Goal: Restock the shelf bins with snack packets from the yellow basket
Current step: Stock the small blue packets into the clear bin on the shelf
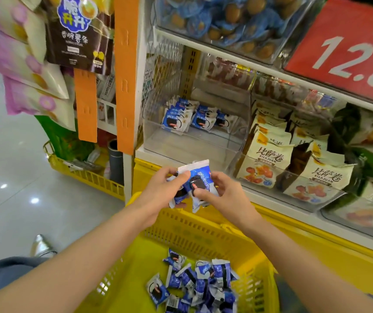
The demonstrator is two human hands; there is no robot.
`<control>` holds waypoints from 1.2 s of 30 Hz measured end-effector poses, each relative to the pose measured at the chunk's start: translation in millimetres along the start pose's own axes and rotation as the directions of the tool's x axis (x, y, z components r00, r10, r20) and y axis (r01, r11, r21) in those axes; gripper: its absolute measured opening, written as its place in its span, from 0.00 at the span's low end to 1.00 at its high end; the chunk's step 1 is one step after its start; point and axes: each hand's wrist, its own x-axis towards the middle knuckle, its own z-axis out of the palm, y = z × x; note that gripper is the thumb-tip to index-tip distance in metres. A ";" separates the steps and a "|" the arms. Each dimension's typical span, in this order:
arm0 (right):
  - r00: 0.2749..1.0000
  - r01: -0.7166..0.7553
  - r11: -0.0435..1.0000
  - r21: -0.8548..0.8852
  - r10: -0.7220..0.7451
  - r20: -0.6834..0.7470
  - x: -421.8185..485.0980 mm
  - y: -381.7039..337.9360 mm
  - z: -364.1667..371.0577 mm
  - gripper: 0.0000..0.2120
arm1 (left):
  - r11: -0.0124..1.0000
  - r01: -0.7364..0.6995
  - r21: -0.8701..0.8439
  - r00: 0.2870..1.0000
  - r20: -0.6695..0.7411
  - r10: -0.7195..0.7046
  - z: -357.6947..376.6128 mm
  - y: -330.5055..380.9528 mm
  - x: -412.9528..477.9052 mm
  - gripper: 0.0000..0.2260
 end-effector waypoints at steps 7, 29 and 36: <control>0.983 0.081 0.995 -0.066 -0.090 -0.160 53.8 -51.1 -33.4 0.14 | 0.978 -0.071 -0.196 0.997 0.006 0.073 -33.1 28.7 12.7 0.17; 0.997 -0.033 0.555 -0.831 -0.041 -0.067 263.7 -13.1 -34.6 0.22 | 0.890 -0.097 -0.446 0.994 -0.080 0.069 -79.1 43.8 55.3 0.14; 0.996 -0.020 0.386 -0.922 -0.077 -0.054 267.8 -16.0 -33.2 0.20 | 0.878 -0.061 -0.475 0.996 -0.080 0.026 -76.2 41.8 58.6 0.13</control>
